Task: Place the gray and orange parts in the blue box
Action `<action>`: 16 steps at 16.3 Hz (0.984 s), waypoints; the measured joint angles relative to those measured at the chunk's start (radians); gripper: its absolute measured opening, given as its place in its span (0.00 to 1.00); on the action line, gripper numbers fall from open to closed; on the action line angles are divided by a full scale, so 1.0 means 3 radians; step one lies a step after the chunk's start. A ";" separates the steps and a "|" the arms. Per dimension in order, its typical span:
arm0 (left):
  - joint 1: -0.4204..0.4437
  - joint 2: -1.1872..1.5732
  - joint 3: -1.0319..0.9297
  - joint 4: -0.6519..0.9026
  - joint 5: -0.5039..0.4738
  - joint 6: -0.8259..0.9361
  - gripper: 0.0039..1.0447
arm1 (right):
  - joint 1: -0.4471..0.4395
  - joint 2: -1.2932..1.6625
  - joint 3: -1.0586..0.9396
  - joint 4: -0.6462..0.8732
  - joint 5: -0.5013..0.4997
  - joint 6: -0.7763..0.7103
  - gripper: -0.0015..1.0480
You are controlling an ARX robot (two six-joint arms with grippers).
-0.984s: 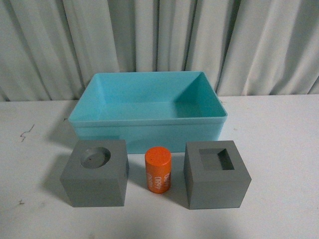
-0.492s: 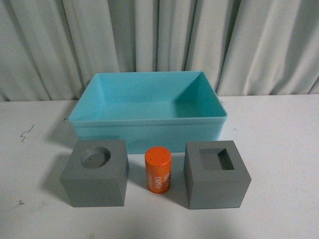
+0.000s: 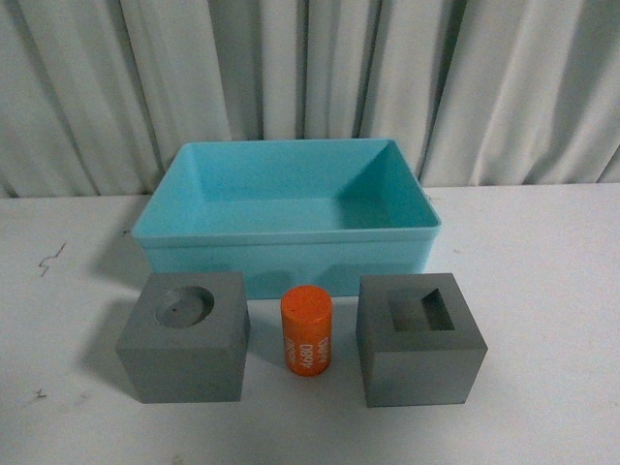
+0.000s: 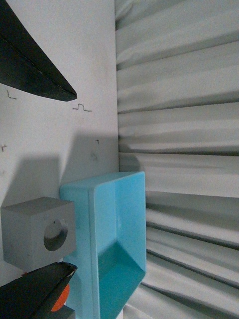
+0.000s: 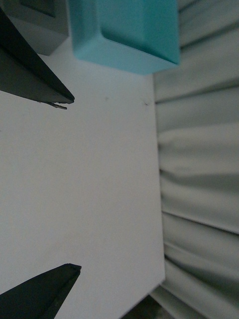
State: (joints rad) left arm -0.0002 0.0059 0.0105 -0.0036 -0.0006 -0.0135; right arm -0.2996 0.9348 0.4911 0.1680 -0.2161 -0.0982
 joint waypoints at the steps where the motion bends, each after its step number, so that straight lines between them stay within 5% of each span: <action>1: 0.0000 0.0000 0.0000 0.0000 0.0003 -0.0001 0.94 | 0.0198 0.0425 0.0081 0.0136 -0.0003 -0.0102 0.94; 8: 0.0000 0.0000 0.0000 0.0000 0.0001 -0.0001 0.94 | 0.1785 0.2139 0.0357 0.0942 0.0558 0.0420 0.94; 16: 0.0000 0.0000 0.0000 0.0000 0.0001 -0.0001 0.94 | 0.1940 0.2728 0.0501 0.1113 0.0732 0.0662 0.94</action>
State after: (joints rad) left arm -0.0002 0.0059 0.0105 -0.0036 -0.0002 -0.0139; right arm 0.2825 1.7531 0.6415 0.5018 0.0036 0.1005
